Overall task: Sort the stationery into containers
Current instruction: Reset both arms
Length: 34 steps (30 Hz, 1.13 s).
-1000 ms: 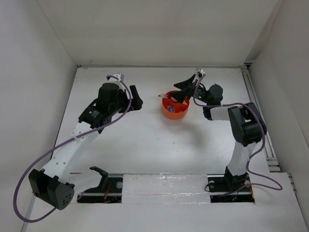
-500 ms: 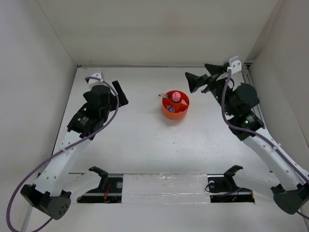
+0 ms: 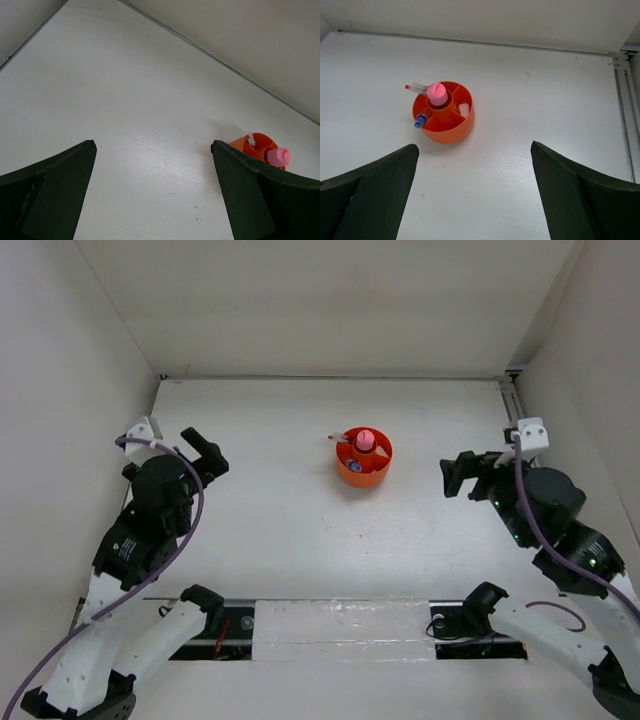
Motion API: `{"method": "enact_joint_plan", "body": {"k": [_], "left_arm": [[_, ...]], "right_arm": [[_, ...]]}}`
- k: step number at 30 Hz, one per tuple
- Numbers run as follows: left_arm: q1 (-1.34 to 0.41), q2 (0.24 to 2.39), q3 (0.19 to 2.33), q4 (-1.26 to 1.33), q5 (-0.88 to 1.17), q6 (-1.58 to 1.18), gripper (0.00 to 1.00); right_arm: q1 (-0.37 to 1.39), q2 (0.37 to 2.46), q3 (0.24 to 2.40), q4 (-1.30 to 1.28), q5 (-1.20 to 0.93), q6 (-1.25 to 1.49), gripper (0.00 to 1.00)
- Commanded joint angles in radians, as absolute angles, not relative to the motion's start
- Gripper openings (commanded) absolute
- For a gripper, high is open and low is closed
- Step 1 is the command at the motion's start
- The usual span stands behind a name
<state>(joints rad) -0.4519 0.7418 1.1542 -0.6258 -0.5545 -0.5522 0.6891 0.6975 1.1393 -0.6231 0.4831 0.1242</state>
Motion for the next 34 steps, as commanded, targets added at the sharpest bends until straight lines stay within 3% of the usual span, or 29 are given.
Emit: {"method": "enact_joint_plan", "body": {"k": [1,12,34], "left_arm": [[-0.453,0.678,1.095,-0.634,-0.595,-0.572,0.99],[-0.453,0.621,0.965,-0.624,-0.641,-0.653,0.99],[-0.453,0.600,0.937,-0.606,-0.641,-0.664,0.99]], "right_arm": [[0.699,0.618,1.163,-0.712,0.451,0.140,1.00],[0.709,0.549,1.154,-0.770,0.517,0.121,1.00],[0.736,0.531,1.153,-0.788,0.592,0.158,1.00]]}}
